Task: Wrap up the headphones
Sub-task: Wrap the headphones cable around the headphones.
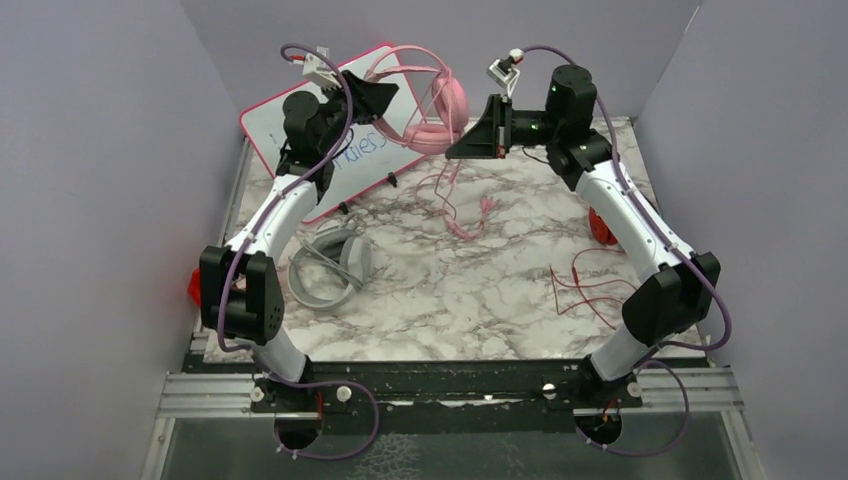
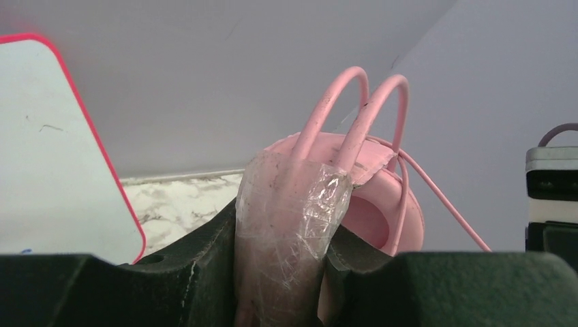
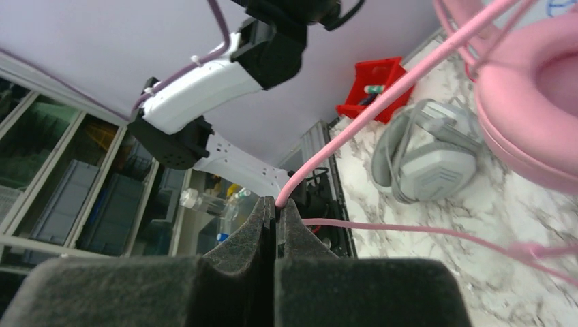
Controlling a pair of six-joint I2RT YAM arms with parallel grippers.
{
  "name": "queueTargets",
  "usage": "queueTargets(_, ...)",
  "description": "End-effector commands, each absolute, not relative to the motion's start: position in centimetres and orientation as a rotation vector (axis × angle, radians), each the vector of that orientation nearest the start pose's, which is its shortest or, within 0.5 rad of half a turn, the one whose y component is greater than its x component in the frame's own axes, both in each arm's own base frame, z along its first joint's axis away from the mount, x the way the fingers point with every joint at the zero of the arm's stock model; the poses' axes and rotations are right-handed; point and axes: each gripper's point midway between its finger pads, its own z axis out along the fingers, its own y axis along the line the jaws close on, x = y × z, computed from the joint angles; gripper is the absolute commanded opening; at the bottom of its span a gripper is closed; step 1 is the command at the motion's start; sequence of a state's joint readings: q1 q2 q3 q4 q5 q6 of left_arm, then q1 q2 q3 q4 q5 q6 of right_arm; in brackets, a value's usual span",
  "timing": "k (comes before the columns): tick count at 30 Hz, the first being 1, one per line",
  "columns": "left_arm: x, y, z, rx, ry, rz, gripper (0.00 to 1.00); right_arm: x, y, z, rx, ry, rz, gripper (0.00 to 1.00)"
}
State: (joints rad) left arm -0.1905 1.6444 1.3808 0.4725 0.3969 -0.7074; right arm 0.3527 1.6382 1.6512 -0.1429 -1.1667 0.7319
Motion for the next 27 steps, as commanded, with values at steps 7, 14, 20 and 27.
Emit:
queueTargets(7, 46.9, -19.8, 45.2, -0.245, 1.188, -1.272, 0.0, 34.6, 34.6, 41.1, -0.524, 1.644, 1.391, 0.01)
queueTargets(14, 44.3, -20.6, 45.8, -0.341, 1.144, -1.473, 0.0, 38.1, 32.9, 38.7, -0.414, 1.642, 1.128, 0.03)
queueTargets(20, 43.2, -20.1, 47.3, -0.37, 1.074, -1.542, 0.0, 37.4, 32.0, 36.8, -0.4, 1.683, 1.087, 0.08)
queueTargets(27, 43.3, -20.7, 47.9, -0.367, 1.053, -1.62, 0.0, 34.9, 32.0, 35.9, -0.464, 1.741, 1.149, 0.37)
